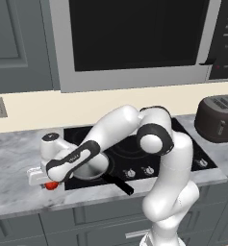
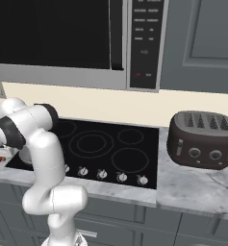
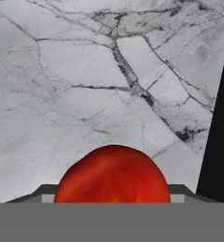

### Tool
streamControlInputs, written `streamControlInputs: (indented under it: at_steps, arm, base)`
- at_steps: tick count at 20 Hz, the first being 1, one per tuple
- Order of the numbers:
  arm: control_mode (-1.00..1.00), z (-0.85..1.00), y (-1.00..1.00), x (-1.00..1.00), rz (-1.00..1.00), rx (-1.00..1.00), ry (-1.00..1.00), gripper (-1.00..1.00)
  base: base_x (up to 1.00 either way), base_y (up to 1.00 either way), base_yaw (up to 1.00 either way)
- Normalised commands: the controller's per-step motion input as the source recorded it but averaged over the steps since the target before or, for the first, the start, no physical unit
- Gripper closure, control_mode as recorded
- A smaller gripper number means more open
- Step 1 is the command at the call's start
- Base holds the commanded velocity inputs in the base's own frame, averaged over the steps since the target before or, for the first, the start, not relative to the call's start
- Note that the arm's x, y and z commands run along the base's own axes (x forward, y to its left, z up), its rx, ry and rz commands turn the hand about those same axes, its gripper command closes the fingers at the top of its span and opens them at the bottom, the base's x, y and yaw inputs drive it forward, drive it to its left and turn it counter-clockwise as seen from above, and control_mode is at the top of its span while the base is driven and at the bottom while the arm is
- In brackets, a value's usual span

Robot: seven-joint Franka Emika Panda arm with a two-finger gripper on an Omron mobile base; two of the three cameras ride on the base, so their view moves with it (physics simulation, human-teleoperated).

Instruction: Place the pan on the front left burner on the stove. Then place the tomato and the onion in the pan and turn on the front left burner.

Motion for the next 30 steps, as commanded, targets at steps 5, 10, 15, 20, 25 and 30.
streamControlInputs:
  at_steps: [5, 10, 15, 20, 25, 30]
  arm:
    - [-1.00, 0.06, -0.03, 0.00, 0.00, 0.00, 0.00, 1.00]
    - [-1.00, 0.09, -0.19, 0.00, 0.00, 0.00, 0.00, 1.00]
    - [-1.00, 0.10, -0.26, 0.00, 0.00, 0.00, 0.00, 1.00]
    - [-1.00, 0.27, -0.17, 0.00, 0.00, 0.00, -0.01, 1.00]
    - [-1.00, 0.43, -0.01, 0.00, 0.00, 0.00, -0.03, 1.00]
    - [-1.00, 0.23, -0.10, 0.01, 0.00, 0.00, -0.01, 1.00]
  base:
    - [0.00, 0.00, 0.00]
    - [0.00, 0.00, 0.00]
    - [0.00, 0.00, 0.00]
    - [0.00, 0.00, 0.00]
    - [0.00, 0.00, 0.00]
    - [0.00, 0.00, 0.00]
